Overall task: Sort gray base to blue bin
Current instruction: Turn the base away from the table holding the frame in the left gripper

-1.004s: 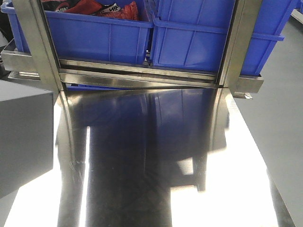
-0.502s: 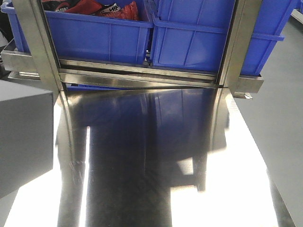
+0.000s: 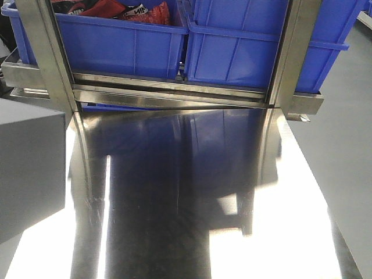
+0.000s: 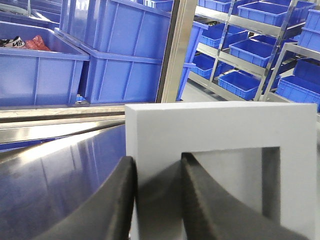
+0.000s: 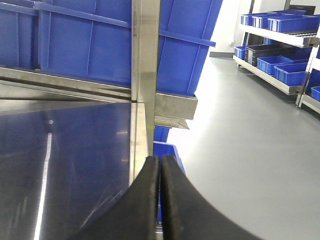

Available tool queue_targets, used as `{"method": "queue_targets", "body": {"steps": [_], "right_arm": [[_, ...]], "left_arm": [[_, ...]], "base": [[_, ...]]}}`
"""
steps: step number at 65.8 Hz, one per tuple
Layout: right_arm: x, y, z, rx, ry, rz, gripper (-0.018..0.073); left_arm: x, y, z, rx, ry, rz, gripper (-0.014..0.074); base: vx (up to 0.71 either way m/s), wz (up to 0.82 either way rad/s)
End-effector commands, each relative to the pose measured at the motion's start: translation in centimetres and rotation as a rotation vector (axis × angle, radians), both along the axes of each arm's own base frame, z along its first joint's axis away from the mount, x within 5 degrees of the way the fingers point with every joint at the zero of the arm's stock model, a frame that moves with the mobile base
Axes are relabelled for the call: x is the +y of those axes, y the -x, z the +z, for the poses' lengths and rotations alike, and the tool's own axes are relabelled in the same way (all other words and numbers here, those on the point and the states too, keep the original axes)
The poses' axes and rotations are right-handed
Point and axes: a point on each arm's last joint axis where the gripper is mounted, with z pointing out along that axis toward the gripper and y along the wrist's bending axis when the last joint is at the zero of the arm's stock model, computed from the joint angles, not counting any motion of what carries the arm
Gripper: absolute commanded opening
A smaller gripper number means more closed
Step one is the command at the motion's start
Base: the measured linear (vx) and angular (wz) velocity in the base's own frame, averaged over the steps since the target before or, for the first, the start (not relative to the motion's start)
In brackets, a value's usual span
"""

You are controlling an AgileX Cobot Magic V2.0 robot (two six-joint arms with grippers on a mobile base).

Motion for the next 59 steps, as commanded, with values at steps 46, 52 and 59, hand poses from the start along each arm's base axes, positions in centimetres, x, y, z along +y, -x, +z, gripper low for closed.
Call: {"method": "queue_targets", "body": {"steps": [46,52,59], "right_arm": [[0.08,0.03,0.31,-0.075,0.02,0.008,-0.0009],[0.08,0.03,0.31,-0.075,0.02,0.008,-0.0009],[0.08,0.03,0.31,-0.075,0.02,0.008,-0.0009]], "left_arm": [[-0.13,0.2,1.67,-0.098,0.065,-0.032,0.0125],[-0.13,0.2,1.67,-0.098,0.065,-0.032,0.0125],[-0.11,0.22,1.67,-0.099,0.066,-0.032,0.0125]], "base": [[-0.09,-0.06],[-0.26,-0.22],[-0.27,-0.18]]}}
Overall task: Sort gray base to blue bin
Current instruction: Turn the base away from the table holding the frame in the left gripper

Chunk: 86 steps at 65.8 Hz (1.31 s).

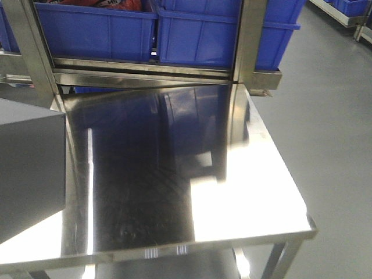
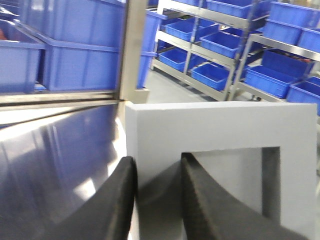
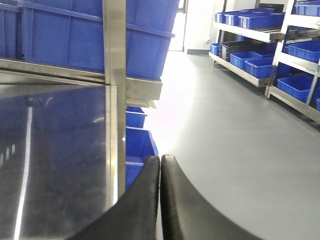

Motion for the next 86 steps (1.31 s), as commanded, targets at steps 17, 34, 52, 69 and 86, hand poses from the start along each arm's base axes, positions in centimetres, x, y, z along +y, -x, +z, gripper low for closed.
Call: {"method": "queue_targets", "body": {"steps": [17,34,52,69,86], "right_arm": [[0.08,0.03,0.31,-0.075,0.02,0.008,-0.0009],[0.08,0.03,0.31,-0.075,0.02,0.008,-0.0009],[0.08,0.03,0.31,-0.075,0.02,0.008,-0.0009],[0.08,0.03,0.31,-0.075,0.02,0.008,-0.0009],[0.08,0.03,0.31,-0.075,0.02,0.008,-0.0009]], "left_arm": [[-0.1,0.22,1.68,-0.099,0.066,-0.031,0.0125],[-0.1,0.22,1.68,-0.099,0.066,-0.031,0.0125],[-0.1,0.22,1.68,-0.099,0.066,-0.031,0.0125],[-0.1,0.22,1.68,-0.1,0.065,-0.031,0.0125],[-0.1,0.22,1.67,-0.099,0.066,-0.031,0.0125]], "base": [[-0.24,-0.16],[-0.19,-0.38],[-0.14,-0.65],[-0.11,-0.66],[-0.01,-0.49]]}}
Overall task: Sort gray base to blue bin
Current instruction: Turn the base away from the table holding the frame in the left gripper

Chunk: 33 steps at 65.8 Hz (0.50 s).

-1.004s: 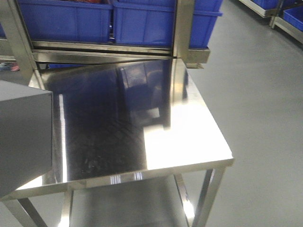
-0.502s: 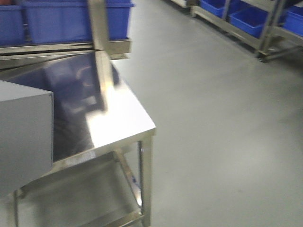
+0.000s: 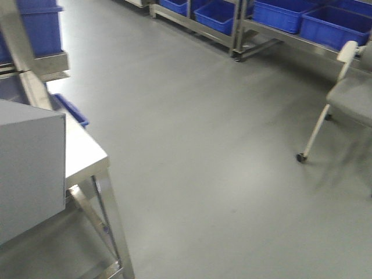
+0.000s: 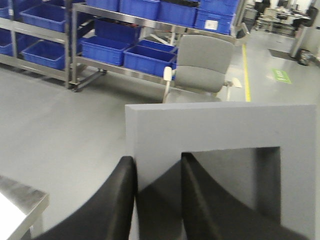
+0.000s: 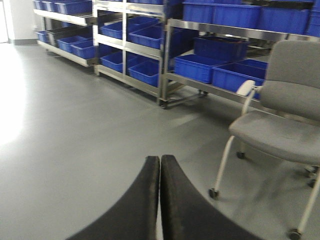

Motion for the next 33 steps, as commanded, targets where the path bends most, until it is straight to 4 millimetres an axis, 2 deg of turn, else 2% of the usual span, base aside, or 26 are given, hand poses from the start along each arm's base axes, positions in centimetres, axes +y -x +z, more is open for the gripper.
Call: {"method": "queue_targets", "body": {"steps": [1,15,33], "right_arm": [[0.08,0.03,0.31,-0.075,0.02,0.008,-0.0009],[0.08,0.03,0.31,-0.075,0.02,0.008,-0.0009],[0.08,0.03,0.31,-0.075,0.02,0.008,-0.0009]], "left_arm": [[-0.12,0.2,1.68,-0.1,0.065,-0.031,0.0125],[-0.12,0.2,1.68,-0.1,0.065,-0.031,0.0125],[-0.04,0.26,1.7,-0.103,0.067,-0.031,0.0125]], "base": [[0.06,-0.43],[0.11,-0.45],[0.18,-0.61]]}}
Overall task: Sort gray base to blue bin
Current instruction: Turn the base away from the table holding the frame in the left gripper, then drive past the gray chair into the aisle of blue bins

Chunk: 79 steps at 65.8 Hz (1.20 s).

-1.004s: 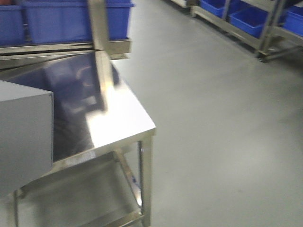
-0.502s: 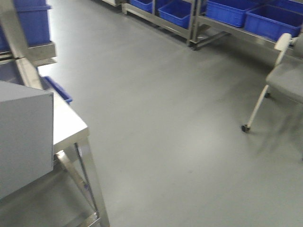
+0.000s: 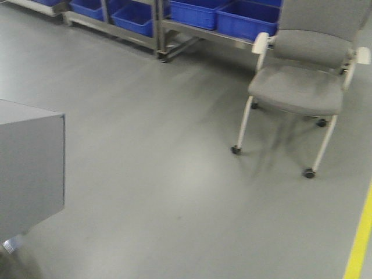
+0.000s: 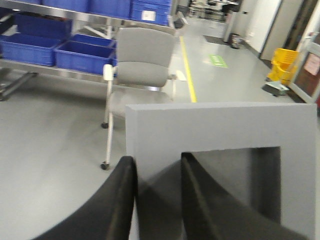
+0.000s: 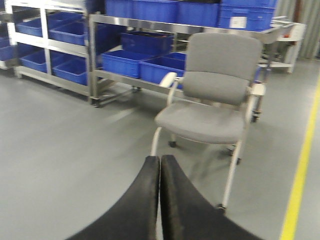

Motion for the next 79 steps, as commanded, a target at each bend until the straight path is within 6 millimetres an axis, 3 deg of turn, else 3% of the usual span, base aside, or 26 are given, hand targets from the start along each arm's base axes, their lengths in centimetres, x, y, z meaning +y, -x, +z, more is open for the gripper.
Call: {"method": "queue_targets", "body": {"steps": [1,55,79], "right_arm": [[0.08,0.03,0.31,-0.075,0.02,0.008,-0.0009],[0.08,0.03,0.31,-0.075,0.02,0.008,-0.0009],[0.08,0.03,0.31,-0.075,0.02,0.008,-0.0009]], "left_arm": [[-0.05,0.27,1.7,-0.102,0.068,-0.031,0.0125],[-0.05,0.27,1.7,-0.101,0.069,-0.031,0.0125],[-0.05,0.27,1.7,-0.102,0.068,-0.031,0.0125]], "base": [[0.18,-0.59],[0.2,-0.57],[0.24,-0.3]]}}
